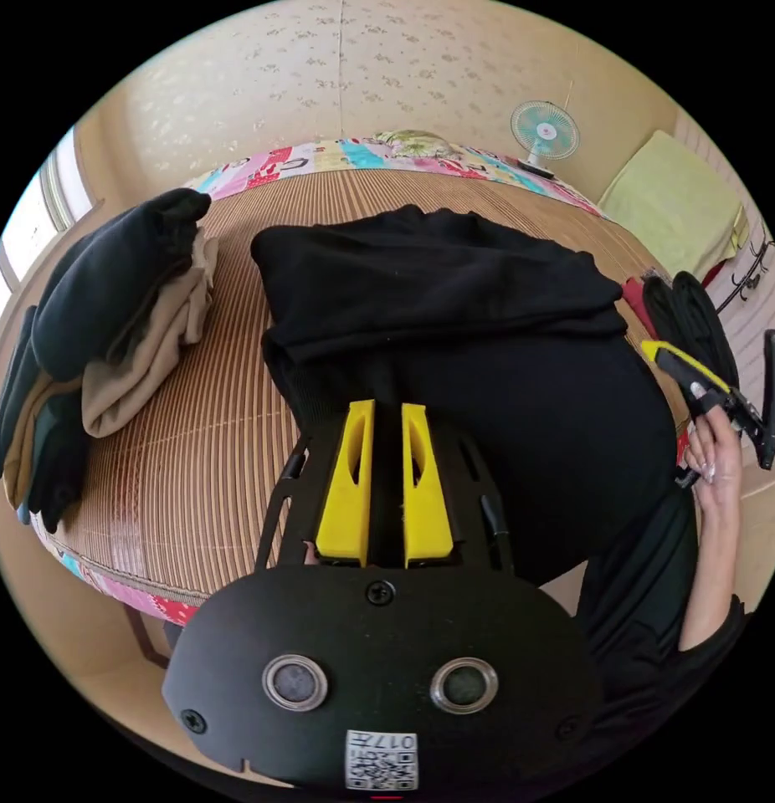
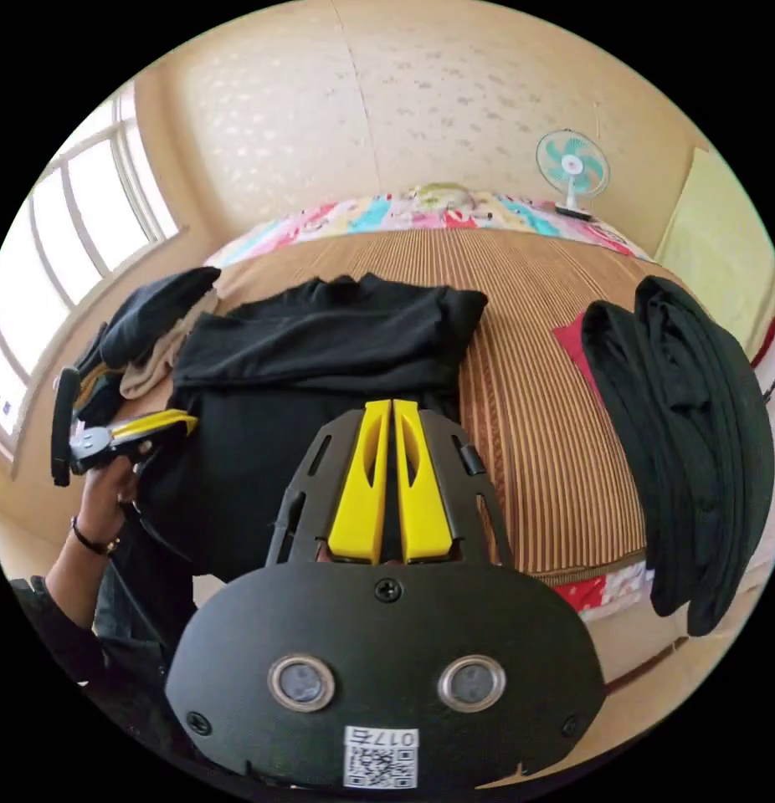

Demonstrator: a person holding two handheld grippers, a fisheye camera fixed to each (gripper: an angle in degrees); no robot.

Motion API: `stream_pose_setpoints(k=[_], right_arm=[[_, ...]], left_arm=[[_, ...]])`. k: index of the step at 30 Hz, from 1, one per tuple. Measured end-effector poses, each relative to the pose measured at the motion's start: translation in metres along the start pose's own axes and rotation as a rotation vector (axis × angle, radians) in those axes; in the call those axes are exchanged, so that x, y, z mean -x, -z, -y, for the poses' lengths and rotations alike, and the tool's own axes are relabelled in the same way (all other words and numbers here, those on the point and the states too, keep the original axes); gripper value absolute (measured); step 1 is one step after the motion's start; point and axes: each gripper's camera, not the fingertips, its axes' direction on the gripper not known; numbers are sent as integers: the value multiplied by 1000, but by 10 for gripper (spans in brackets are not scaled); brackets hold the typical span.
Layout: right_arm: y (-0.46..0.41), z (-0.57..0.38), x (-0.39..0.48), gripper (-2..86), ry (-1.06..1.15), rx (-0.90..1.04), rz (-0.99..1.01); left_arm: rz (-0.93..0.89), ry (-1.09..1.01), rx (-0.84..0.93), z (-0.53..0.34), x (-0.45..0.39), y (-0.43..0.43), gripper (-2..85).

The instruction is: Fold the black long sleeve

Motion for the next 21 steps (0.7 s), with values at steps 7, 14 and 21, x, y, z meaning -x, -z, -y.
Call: stream_pose_setpoints(k=[7,14,21], right_arm=[[-80,113,17,14,173,80,-96],[-127,221,15,12,54,48,-139],[-70,170,30,13,215,28,-188]], left_arm=[[-58,-29,57,123,30,-59,36],[42,-31,38,243,61,-94,44],[-153,-50,-149,154,125,-1,75]])
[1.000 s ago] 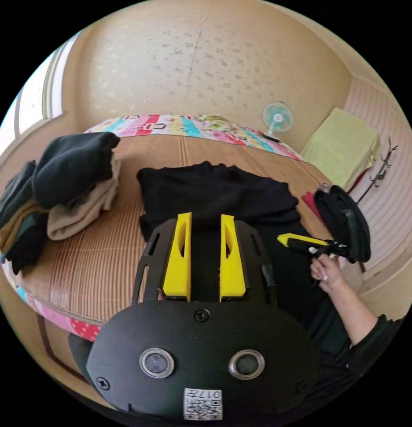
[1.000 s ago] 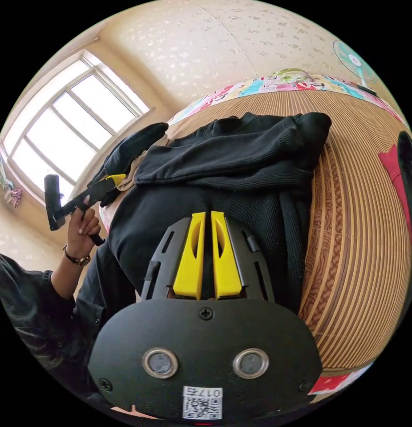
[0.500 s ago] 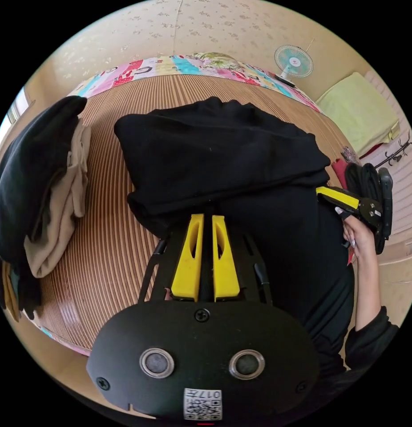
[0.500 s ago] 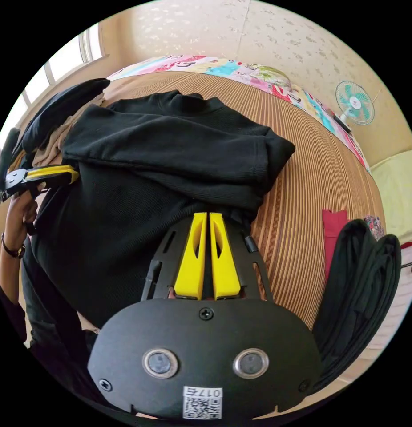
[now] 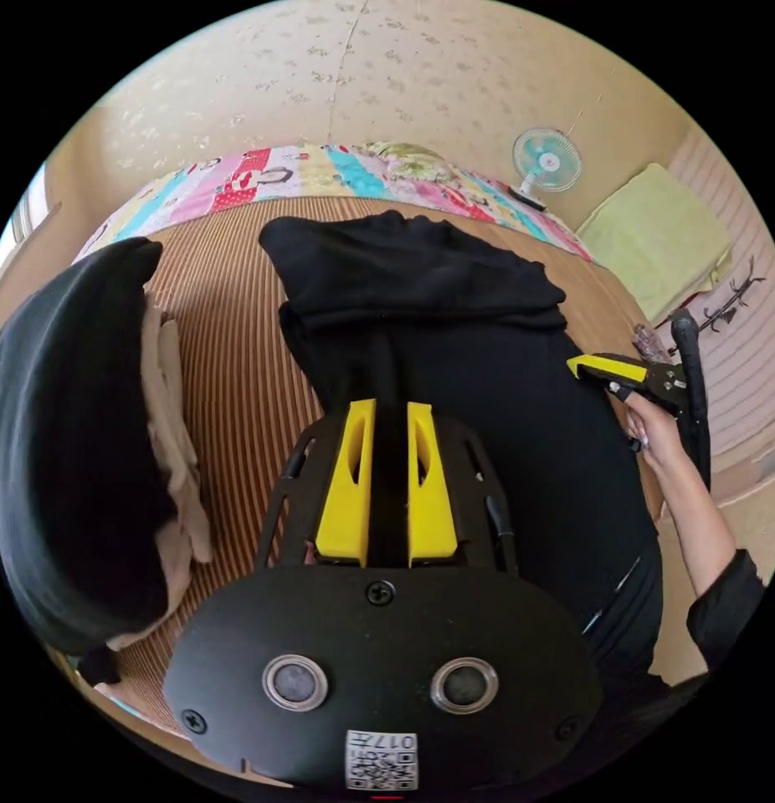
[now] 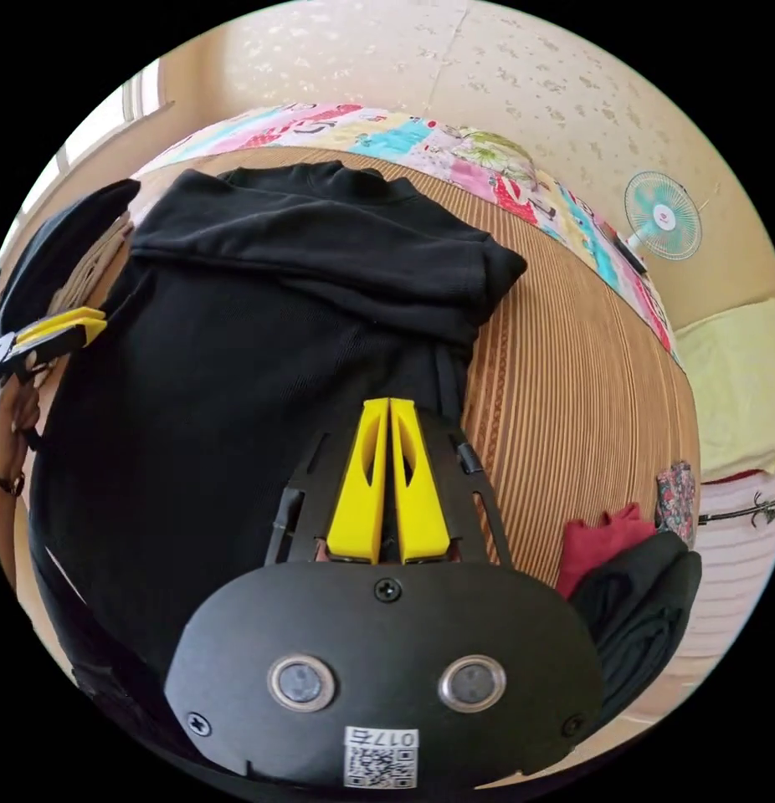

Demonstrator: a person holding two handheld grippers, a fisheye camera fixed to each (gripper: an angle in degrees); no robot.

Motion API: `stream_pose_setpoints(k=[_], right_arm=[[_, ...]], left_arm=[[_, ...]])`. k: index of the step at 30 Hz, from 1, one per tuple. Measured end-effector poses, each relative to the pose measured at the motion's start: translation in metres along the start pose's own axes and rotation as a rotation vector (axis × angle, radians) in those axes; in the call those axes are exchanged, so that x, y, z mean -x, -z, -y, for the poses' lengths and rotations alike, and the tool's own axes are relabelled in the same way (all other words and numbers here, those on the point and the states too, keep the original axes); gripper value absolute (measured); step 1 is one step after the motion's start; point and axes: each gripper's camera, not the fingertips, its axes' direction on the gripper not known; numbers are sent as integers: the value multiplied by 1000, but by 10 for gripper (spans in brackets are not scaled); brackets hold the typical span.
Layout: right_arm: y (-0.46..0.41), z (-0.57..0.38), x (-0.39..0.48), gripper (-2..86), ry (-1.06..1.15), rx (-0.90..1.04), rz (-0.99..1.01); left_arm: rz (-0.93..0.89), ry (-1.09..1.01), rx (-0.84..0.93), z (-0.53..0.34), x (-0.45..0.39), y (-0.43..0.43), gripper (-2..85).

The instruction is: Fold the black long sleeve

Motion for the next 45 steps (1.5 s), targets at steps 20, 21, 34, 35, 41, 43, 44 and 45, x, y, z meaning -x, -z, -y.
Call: stream_pose_setpoints(k=[20,21,34,35,41,43,44,45], right_arm=[[102,-291,-23,42,-437,-107,431],[115,-297,-27,40,-439,-163,485],[259,-300,-33,34,-430,-652,412],[248,-270,-35,36,-435,-647,375],[138,-107,-42,65,-448,-503,255],[116,-85,-33,84,-433,-427,279],[114,-83,-21,90,-402,-424,310],[114,-84,-13,91,-384,-435,319]], left_arm=[[-482,357,-241,-229,84,225,45],[-512,347,-269,-231,86,240,45],[-568,435,-642,-198,112,383,47],[-568,460,-655,-167,118,370,47],[-294,519,-487,-6,136,273,81],[-262,494,-488,3,127,261,117],[-223,435,-498,0,114,257,124],[-197,398,-496,-2,106,254,122]])
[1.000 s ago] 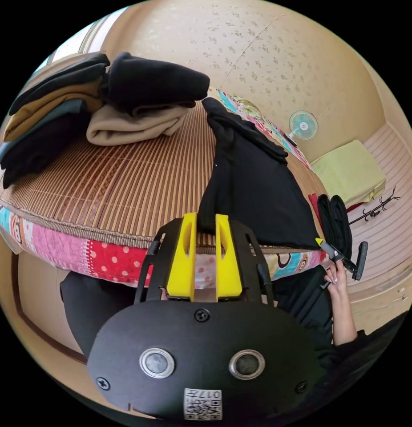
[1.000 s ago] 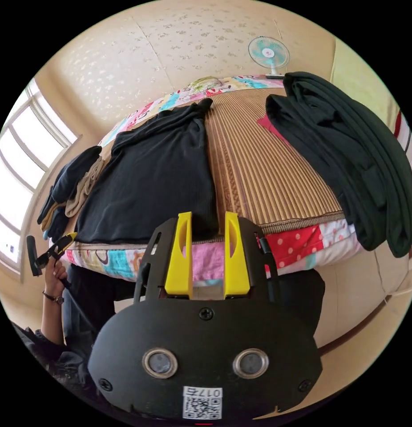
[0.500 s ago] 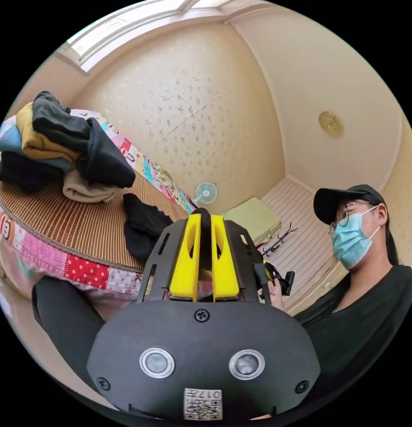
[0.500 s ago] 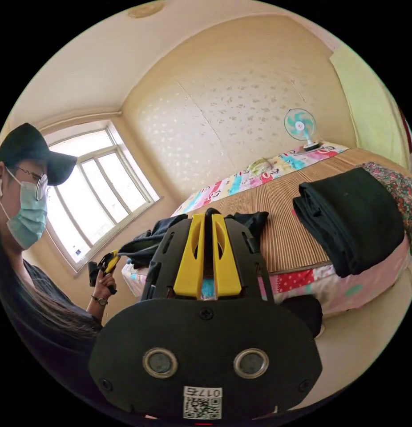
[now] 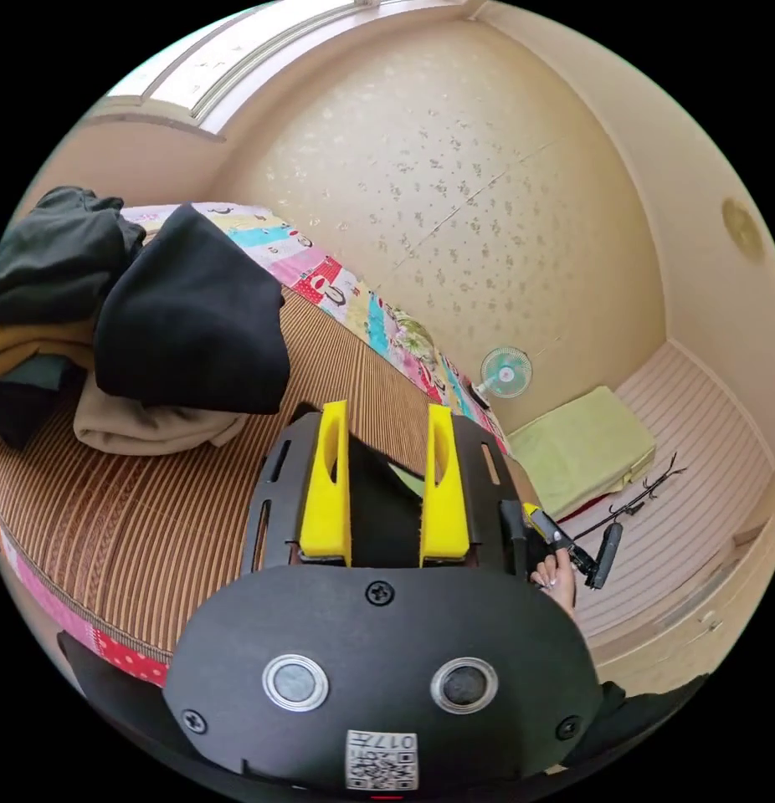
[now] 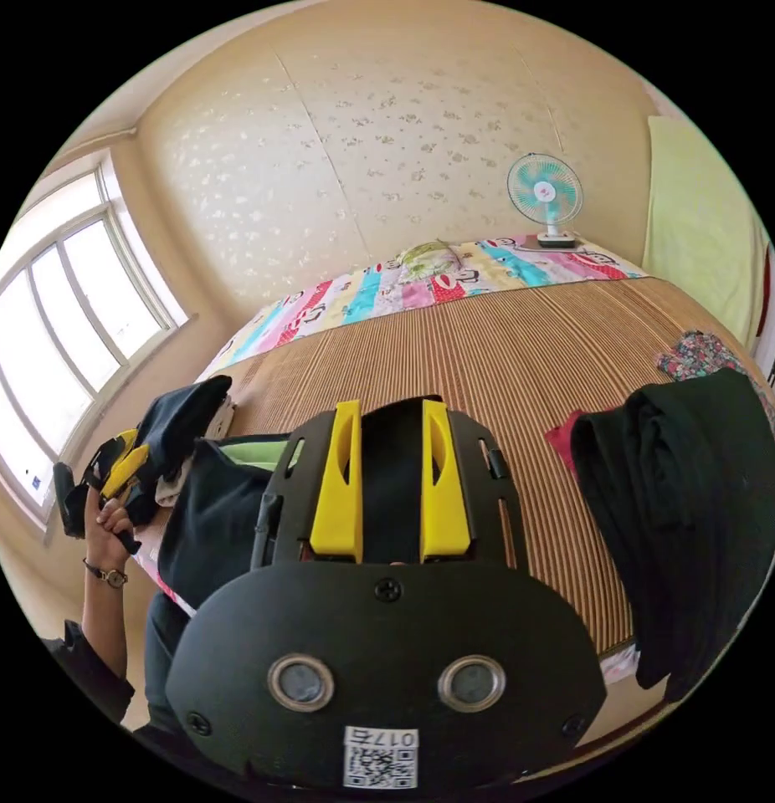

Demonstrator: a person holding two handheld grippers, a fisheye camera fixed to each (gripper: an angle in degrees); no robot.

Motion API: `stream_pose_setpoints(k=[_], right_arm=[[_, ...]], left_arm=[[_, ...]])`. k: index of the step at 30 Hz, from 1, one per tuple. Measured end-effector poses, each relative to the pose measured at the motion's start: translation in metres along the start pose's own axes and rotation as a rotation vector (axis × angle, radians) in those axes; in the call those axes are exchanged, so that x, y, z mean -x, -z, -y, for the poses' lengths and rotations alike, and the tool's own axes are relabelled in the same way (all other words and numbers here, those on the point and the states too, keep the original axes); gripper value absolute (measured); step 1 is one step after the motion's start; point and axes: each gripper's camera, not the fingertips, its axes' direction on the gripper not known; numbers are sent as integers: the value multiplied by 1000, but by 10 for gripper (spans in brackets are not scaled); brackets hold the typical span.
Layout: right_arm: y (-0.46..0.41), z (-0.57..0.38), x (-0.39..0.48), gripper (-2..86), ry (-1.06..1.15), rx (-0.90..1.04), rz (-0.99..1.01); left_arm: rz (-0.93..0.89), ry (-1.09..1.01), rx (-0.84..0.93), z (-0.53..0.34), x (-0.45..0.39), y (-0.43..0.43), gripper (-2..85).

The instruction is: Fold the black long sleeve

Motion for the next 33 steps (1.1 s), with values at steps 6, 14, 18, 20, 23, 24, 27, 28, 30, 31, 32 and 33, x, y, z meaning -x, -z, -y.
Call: stream_pose_setpoints(k=[6,14,18,20,23,24,27,28,30,31,32,33], right_arm=[[-81,-71,40,40,232,297,-376],[-24,-43,61,12,140,111,-182],[-25,-58,82,14,222,59,-6],[-74,-74,78,10,261,286,-81],[-82,-99,67,7,322,197,-79],[-81,-100,65,6,320,186,-76],[-82,-102,63,5,342,158,-103],[-82,-101,61,5,344,154,-108],[-77,-99,54,5,333,141,-99],[-68,-98,45,5,306,106,-89],[-54,-98,31,5,259,32,-120],[-45,-98,23,5,219,-24,-158]], left_arm=[[310,-160,339,-66,19,-56,92],[121,215,173,-131,89,83,143],[52,317,211,-154,99,79,132],[-15,365,231,-150,102,67,99],[-197,330,101,-126,83,71,52],[-237,302,83,-118,73,70,51],[-340,91,109,-82,-5,39,48],[-372,15,137,-76,-44,21,47],[-440,-101,189,-80,-106,-9,47],[-487,-182,238,-89,-146,-28,47],[-534,-271,295,-105,-185,-47,48],[-556,-314,326,-115,-202,-56,48]])
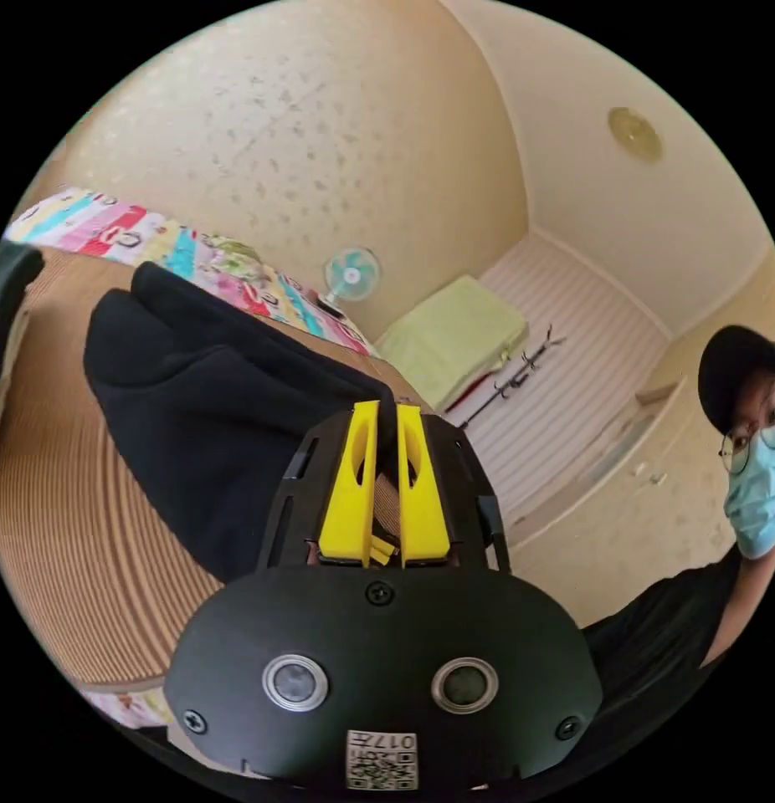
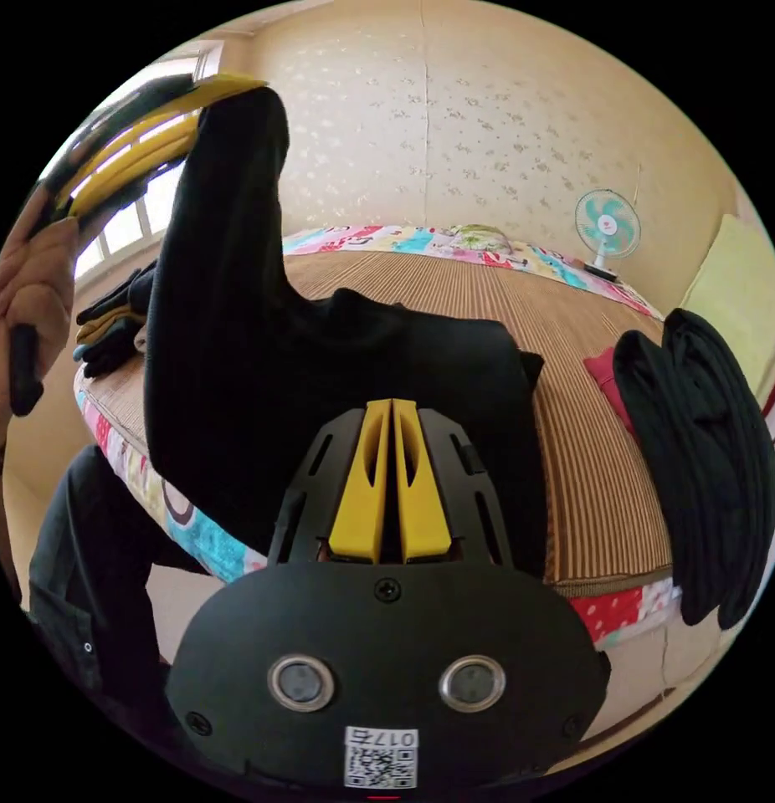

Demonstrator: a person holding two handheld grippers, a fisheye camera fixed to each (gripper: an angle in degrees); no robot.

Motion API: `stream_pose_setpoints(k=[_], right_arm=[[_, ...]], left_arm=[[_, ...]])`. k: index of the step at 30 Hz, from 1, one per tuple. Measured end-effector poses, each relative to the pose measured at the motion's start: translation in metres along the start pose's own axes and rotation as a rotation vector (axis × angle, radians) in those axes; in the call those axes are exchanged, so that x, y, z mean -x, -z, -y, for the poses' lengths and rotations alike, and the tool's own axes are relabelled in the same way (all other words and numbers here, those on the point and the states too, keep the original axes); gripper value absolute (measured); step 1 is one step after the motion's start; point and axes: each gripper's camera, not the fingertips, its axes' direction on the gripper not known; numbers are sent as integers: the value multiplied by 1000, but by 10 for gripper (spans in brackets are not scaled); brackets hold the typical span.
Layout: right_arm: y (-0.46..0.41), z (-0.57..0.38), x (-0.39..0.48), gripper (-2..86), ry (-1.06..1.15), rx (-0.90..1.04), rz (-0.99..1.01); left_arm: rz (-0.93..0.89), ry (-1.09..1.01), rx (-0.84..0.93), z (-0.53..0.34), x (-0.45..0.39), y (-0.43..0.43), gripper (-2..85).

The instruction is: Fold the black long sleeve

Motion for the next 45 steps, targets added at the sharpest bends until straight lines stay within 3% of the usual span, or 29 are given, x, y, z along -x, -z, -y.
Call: stream_pose_setpoints(k=[2,5,10,15,18,19,20,22,30,32,34,39,41,45], right_arm=[[33,-11,-49,5,-208,-204,-166],[52,-28,-121,7,-453,-284,-172],[49,-50,-204,11,-676,-253,-58],[44,-45,-233,25,-617,-291,96],[38,-36,-243,36,-558,-217,56],[38,-33,-250,42,-559,-177,28],[43,-31,-262,52,-598,-129,16],[60,-30,-285,75,-673,-75,52],[111,-125,-365,205,-1078,146,652],[89,-149,-373,229,-1196,135,963],[67,-148,-374,234,-1226,136,1140],[48,-105,-352,204,-1019,18,1414],[52,-61,-314,190,-800,-65,1554],[32,30,-229,172,-610,-102,1854]], left_arm=[[-59,-107,178,-16,-34,-71,48],[-1,-128,330,-53,-51,-118,60],[202,-108,179,-86,-47,-52,114],[486,269,100,-107,21,25,145],[383,518,234,-126,77,25,163],[267,586,266,-135,93,19,152],[134,637,245,-142,103,19,132],[41,722,220,-151,115,22,112],[-251,591,270,-145,63,43,65],[-316,511,291,-147,29,58,62],[-332,429,319,-149,1,72,61],[-196,208,206,-151,-59,160,69],[-166,95,69,-154,-74,227,90],[33,37,-151,-184,-80,323,100]])
